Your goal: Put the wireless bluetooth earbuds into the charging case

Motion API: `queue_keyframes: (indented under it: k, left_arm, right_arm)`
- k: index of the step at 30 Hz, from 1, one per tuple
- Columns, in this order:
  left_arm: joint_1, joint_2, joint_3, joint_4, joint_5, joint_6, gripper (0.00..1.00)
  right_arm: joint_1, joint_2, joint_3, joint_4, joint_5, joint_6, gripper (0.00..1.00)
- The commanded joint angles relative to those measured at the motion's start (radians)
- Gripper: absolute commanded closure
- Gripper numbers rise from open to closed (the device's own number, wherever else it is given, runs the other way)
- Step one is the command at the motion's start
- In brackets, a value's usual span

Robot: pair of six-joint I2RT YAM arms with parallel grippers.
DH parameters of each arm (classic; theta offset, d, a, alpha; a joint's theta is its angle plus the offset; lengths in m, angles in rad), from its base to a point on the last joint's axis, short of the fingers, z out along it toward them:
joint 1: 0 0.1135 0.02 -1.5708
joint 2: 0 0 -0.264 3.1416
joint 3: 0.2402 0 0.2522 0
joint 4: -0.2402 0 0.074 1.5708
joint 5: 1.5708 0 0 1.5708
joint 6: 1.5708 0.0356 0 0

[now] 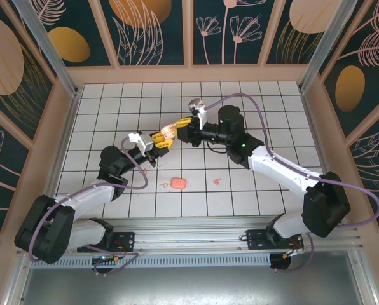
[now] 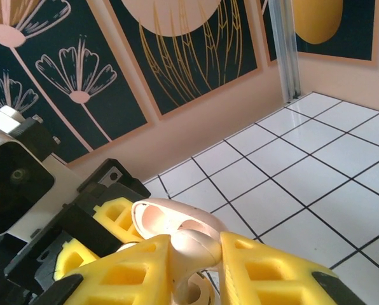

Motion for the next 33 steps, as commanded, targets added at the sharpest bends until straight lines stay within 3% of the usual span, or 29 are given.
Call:
queue_keyframes:
  k: [1, 13, 28, 33]
  left_arm:
    - [-0.008, -0.035, 0.033, 0.07, 0.003, -0.021, 0.96]
    - [-0.009, -0.042, 0.034, 0.067, -0.002, -0.016, 0.96]
    - [-0.009, -0.048, 0.017, 0.038, -0.011, 0.003, 0.96]
    - [-0.009, -0.055, 0.012, 0.006, -0.02, 0.023, 0.96]
  right_arm:
    - [0.024, 0.013, 0.012, -0.099, 0.069, -0.071, 0.76]
    - [0.053, -0.001, 0.034, -0.219, 0.156, -0.162, 0.73]
    - [0.05, -0.049, 0.036, -0.157, 0.107, -0.115, 0.55]
    - [0.018, -0.095, 0.005, -0.08, 0.031, -0.059, 0.46]
